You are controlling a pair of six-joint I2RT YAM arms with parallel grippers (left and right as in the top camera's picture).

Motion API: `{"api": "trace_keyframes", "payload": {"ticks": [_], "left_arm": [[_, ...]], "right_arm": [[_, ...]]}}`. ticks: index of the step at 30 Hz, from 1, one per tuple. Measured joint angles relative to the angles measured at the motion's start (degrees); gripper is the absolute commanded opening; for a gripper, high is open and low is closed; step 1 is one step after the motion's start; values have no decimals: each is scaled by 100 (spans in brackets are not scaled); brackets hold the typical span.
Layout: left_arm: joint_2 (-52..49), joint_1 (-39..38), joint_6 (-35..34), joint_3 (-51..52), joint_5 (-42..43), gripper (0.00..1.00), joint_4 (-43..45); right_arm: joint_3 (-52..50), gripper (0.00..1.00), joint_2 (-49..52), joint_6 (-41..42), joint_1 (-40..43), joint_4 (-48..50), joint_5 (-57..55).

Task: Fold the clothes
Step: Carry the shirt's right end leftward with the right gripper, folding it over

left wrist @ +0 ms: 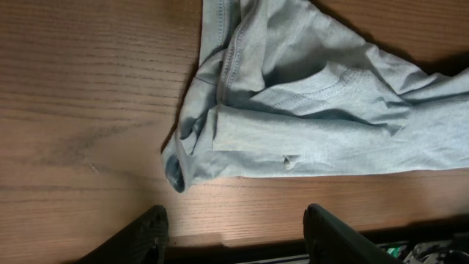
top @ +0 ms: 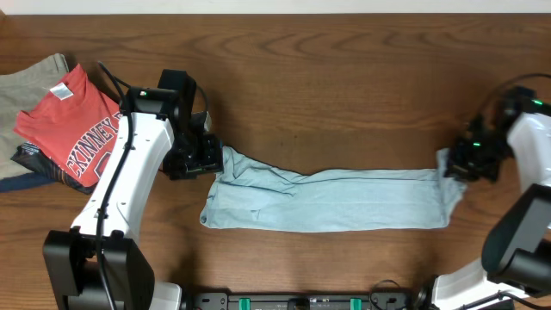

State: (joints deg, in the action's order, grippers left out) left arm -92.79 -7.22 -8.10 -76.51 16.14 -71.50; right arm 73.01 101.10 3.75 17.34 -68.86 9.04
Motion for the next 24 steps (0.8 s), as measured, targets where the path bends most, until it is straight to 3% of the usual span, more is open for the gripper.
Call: {"api": "trace_keyframes", "payload": {"ticks": [13,24], "left_arm": [[0,0,0,0,0,61,2],[0,0,0,0,0,61,0]], "right_arm": [[-188,1,0,984,-2378,-68,42],[-236,4,0,1600,-3519,74,42]]}}
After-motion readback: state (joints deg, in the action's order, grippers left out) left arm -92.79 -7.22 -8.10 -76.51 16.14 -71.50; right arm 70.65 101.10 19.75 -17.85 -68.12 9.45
